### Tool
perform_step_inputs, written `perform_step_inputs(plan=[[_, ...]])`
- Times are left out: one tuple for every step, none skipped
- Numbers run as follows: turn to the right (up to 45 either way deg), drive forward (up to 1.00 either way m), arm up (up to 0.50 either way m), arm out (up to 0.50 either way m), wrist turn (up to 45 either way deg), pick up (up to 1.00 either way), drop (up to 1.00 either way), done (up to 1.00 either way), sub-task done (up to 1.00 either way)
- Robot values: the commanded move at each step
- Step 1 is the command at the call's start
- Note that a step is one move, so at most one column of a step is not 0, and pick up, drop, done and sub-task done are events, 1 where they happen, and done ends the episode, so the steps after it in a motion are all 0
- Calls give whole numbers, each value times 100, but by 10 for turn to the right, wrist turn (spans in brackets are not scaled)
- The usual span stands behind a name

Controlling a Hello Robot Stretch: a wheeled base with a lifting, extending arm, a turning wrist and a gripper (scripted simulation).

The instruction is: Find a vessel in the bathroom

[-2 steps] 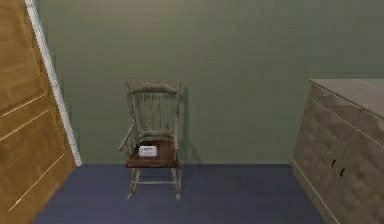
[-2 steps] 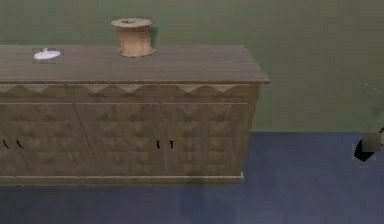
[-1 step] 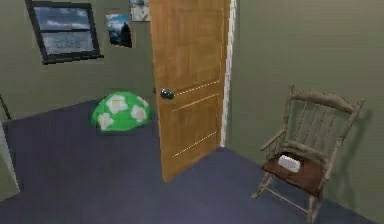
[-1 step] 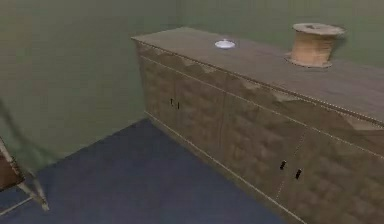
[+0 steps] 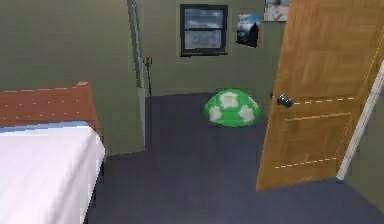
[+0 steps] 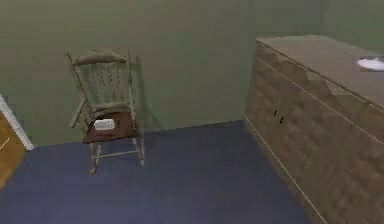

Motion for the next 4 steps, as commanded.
perform_step_inputs(plan=[[0, 100, 0, 0, 0, 0, 0, 0, 0], [-60, 0, 0, 0, 0, 0, 0, 0, 0], [0, 50, 0, 0, 0, 0, 0, 0, 0], [420, 0, 0, 0, 0, 0, 0, 0, 0]])
